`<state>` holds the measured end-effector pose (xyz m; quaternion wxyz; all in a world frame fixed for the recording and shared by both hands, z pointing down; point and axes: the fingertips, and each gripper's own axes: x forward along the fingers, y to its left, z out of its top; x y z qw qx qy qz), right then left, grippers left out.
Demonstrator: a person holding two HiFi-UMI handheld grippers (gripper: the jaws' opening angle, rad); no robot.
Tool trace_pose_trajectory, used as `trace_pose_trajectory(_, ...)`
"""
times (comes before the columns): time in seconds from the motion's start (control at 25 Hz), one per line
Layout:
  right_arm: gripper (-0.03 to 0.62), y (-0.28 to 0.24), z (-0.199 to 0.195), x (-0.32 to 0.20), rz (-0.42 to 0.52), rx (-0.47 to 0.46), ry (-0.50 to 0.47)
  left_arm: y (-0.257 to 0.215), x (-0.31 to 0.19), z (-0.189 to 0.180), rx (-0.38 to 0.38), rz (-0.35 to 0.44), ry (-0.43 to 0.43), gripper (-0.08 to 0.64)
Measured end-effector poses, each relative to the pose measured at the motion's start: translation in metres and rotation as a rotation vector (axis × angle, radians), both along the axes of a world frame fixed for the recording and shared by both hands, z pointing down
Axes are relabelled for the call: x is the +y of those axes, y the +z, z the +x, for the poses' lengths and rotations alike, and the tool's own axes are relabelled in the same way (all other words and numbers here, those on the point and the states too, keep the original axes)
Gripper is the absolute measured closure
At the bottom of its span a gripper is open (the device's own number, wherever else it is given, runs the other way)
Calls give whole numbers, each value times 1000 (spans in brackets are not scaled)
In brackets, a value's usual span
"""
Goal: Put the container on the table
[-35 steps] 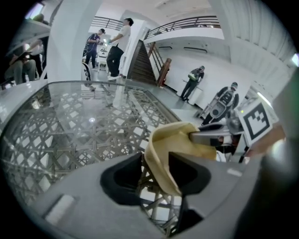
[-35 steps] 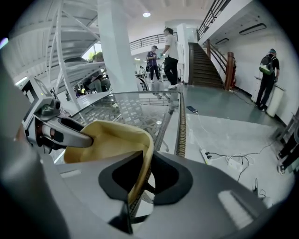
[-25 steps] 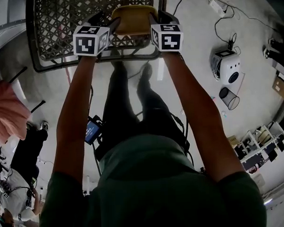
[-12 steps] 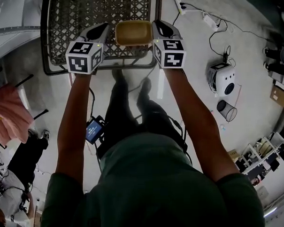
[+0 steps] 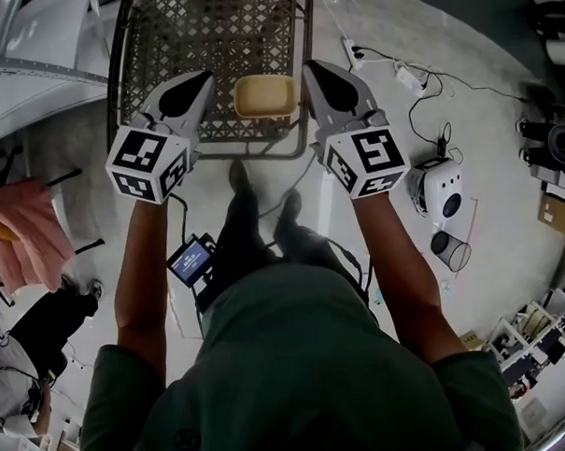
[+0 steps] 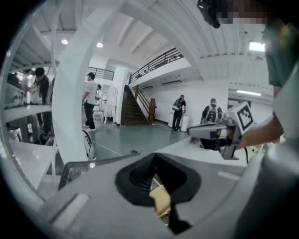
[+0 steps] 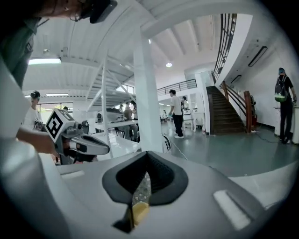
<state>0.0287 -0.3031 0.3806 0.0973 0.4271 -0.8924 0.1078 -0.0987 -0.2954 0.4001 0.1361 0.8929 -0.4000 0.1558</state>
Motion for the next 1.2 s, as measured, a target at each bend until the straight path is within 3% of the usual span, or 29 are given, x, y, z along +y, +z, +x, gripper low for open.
trace_pose_trajectory(0.36,589,-158,12,75,229,-84,-129,-140,63,19,12,200,36,558)
trace_pose_trajectory(0.76,589,-269,42,164,404,-154,-219,-252,144,50,19,386,51,558)
trace_pose_trajectory(0.96,589,-255,55,204,463,-157,-250,-242,185,54,10,465,41,558)
trace_pose_trajectory(1.2,589,-149,66,219,493,-142,-270,-140,199,59,23,524,37,558)
